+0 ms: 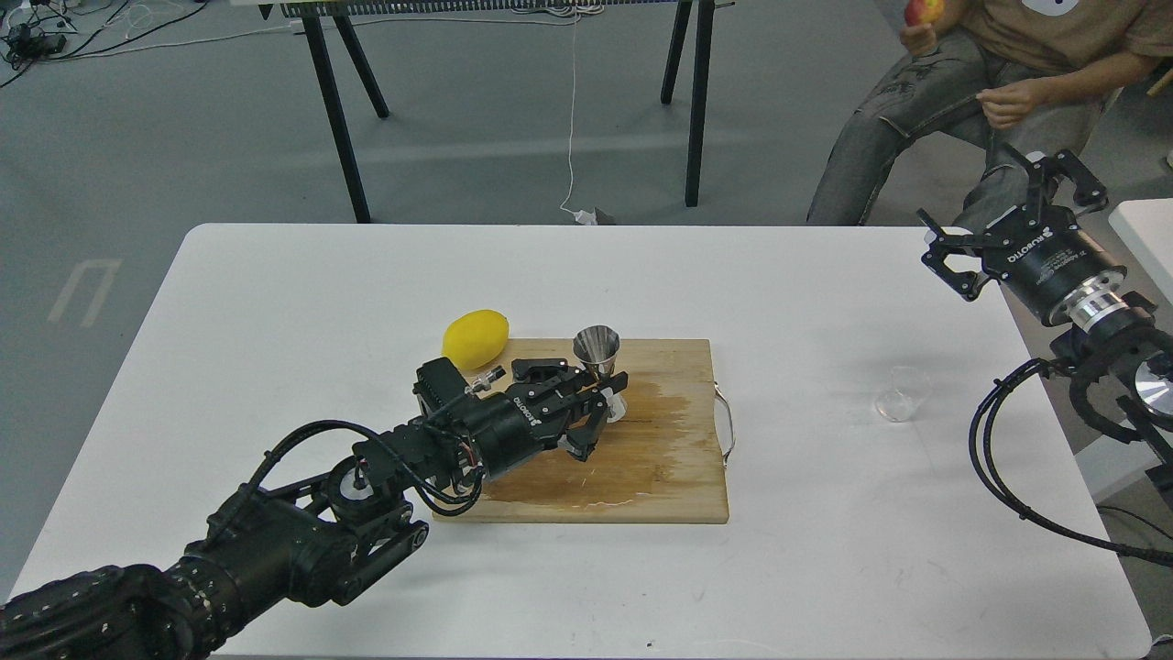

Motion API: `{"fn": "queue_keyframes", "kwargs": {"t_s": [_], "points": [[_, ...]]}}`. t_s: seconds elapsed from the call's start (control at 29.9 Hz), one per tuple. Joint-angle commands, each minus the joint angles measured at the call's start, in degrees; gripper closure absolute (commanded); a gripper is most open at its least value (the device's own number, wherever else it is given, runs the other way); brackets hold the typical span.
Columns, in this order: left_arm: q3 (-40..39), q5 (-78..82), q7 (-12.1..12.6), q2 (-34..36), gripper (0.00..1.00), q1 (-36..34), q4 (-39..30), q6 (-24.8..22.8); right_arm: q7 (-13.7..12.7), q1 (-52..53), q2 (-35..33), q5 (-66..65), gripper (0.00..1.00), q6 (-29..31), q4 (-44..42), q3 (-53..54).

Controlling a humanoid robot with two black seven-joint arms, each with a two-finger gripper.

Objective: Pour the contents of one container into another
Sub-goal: 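Carry the jigger with the left gripper over the cutting board, then set the jigger upright on the board and open the left gripper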

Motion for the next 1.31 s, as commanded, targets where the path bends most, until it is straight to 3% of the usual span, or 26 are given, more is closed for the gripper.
{"fn": "queue_keyframes", "kwargs": {"t_s": [0.0, 0.2, 0.47, 1.27], "points": [[0.21, 0.0, -0.01, 0.0, 0.96, 0.54, 0.28, 0.0, 0.01, 0.0, -0.1, 0.06, 0.01, 0.0, -0.01, 0.0], [0.21, -0.09, -0.01, 0.0, 0.94, 1.41, 0.28, 0.0, 0.1, 0.0, -0.1, 0.06, 0.01, 0.0, -0.01, 0.09], [0.39, 0.0, -0.01, 0.0, 0.8, 2.74, 0.37, 0.0, 0.1, 0.0, -0.01, 0.06, 0.01, 0.0, 0.08, 0.09], [0.56, 0.26, -0.01, 0.0, 0.66, 3.88, 0.72, 0.0, 0.1, 0.09, -0.36, 0.06, 0.01, 0.0, 0.08, 0.79]]}}
